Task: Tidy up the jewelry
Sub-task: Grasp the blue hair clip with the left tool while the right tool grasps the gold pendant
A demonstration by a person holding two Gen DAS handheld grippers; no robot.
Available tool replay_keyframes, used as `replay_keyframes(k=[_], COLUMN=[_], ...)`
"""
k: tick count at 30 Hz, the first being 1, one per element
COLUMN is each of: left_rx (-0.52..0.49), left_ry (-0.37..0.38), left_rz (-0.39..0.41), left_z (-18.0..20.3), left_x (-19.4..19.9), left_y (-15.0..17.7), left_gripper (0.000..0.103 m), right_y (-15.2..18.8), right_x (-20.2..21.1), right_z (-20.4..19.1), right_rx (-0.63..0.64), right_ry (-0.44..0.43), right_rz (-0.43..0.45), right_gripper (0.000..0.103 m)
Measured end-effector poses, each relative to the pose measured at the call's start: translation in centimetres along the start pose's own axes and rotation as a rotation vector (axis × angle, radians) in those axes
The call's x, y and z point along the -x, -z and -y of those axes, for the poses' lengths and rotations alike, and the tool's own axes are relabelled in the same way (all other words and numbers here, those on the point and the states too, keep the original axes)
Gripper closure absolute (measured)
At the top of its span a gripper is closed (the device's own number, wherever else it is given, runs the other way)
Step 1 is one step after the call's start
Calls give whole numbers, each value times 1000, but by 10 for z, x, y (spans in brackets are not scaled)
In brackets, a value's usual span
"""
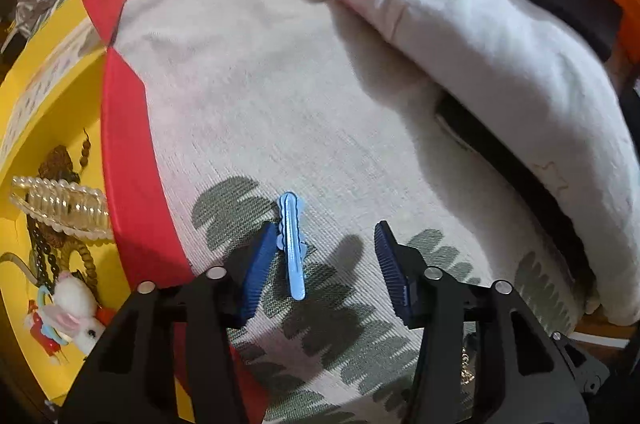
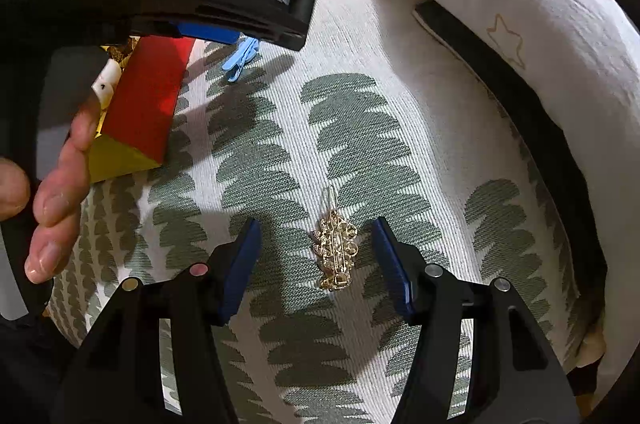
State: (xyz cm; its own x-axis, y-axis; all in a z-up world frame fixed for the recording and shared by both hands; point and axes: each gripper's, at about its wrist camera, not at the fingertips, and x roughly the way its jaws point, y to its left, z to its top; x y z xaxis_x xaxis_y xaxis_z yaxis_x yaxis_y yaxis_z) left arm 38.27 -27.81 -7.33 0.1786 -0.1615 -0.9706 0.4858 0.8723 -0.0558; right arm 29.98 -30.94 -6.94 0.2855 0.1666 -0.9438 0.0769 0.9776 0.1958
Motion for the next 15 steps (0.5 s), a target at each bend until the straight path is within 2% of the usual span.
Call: replay_keyframes(k=[2,5,10,12,15], left_rx=[6,4,2,1,-2], left_ry=[-20,-32,-46,-43,-32], left_rz=[-7,-13,-12,-13,-15], left_z=[-1,1,5,5,1], left_x=[-5,-11,-15,-16,-15], left_y=[-2,-4,-3,-3,0], left_gripper=[59,60,61,64,75], right_y=[-2,-2,0,1,2], right_x=[-2,-5,-8,-8,-10], right_z=[-3,-5,-10,-10,-16], right_rx=[-4,0,-1,-7,-1], right_ry=[-4,0,23,29,41], right_rz=[2,0,-6,-5,-5], right_gripper=[44,44,52,57,62])
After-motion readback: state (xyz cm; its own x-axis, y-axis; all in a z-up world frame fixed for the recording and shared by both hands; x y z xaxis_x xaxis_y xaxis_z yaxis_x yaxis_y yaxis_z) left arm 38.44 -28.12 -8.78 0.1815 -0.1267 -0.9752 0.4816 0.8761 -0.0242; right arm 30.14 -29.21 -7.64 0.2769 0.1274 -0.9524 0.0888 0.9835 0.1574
